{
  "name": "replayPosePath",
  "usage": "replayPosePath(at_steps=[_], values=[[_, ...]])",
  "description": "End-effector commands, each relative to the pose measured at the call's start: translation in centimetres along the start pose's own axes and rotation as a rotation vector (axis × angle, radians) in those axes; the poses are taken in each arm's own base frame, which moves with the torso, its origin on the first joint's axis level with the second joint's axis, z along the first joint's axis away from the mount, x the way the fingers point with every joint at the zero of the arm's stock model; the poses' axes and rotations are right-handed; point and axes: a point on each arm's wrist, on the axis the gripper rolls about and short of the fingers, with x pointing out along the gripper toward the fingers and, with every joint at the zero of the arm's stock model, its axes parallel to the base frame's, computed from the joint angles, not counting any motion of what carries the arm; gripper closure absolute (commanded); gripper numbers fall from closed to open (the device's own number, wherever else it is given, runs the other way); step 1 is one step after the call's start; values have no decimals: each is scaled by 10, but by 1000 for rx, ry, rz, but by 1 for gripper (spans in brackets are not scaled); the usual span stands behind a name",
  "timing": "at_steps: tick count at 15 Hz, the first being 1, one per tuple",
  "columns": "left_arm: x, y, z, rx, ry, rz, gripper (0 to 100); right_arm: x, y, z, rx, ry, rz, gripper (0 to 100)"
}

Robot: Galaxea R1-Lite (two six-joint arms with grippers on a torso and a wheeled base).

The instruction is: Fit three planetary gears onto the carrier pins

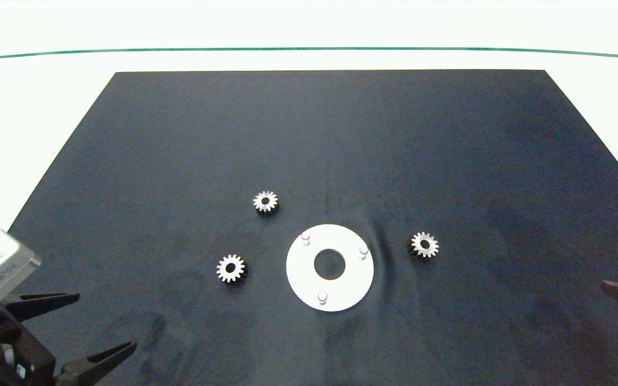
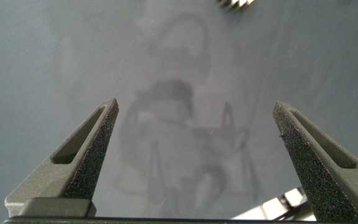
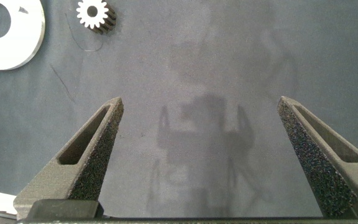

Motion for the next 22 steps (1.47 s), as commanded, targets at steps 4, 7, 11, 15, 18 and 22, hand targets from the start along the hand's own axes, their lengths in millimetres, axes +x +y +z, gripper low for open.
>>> replayPosePath(at_steps=[4, 7, 11, 15, 18, 22], values=[[44, -23, 19, 81, 24, -147, 0, 3, 0, 0, 1, 11, 3, 0], [62, -34, 27, 115, 0, -171, 0, 3, 0, 0, 14, 16, 8, 0], [88, -37, 36, 123, -2, -121, 0, 5, 0, 0, 17, 22, 16, 0], [102, -37, 42, 120, 9, -91, 0, 5, 0, 0, 20, 23, 23, 0], [112, -38, 44, 119, 0, -73, 0, 5, 0, 0, 20, 23, 23, 0], [126, -40, 43, 118, -3, -57, 0, 5, 0, 0, 20, 23, 23, 0]])
